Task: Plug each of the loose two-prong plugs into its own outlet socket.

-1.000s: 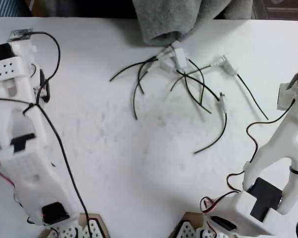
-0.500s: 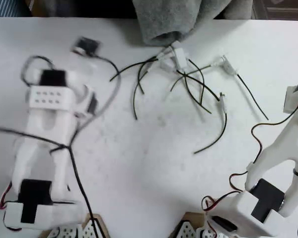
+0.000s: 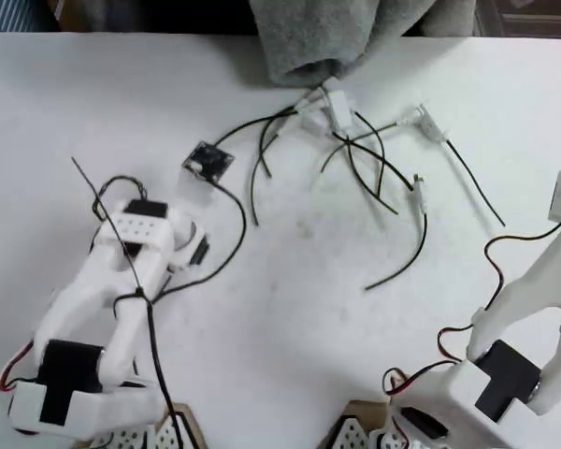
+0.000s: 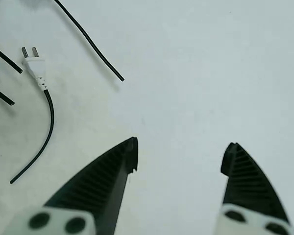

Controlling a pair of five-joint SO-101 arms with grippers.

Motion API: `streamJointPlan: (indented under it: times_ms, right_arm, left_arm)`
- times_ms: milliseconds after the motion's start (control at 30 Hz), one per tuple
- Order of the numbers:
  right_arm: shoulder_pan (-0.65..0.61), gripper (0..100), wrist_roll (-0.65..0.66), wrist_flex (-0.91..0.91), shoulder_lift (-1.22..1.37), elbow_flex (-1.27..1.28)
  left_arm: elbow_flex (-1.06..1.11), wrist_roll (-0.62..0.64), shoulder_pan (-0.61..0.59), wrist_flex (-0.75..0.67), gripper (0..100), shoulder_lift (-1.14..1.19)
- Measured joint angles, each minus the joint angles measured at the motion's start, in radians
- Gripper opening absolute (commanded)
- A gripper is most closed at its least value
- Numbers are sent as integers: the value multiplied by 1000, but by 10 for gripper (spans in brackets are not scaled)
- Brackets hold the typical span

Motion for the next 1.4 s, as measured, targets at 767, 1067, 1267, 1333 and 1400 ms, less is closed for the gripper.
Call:
streamJointPlan:
  times_ms: [767,1067,1267,1333,1400]
  right_arm:
    - [-3,272,0,0,0,0]
    - [-3,272,0,0,0,0]
    - [18,272,0,0,0,0]
    - [28,272,0,0,0,0]
    - [28,272,0,0,0,0]
  left_arm:
    - [-163,3,0,293,182,-2]
    - [-186,87,189,388,181,-17]
    - [-175,120,241,350,185,-23]
    - [-199,120,206,364,191,-57]
    - [-219,89,137,365,225,-98]
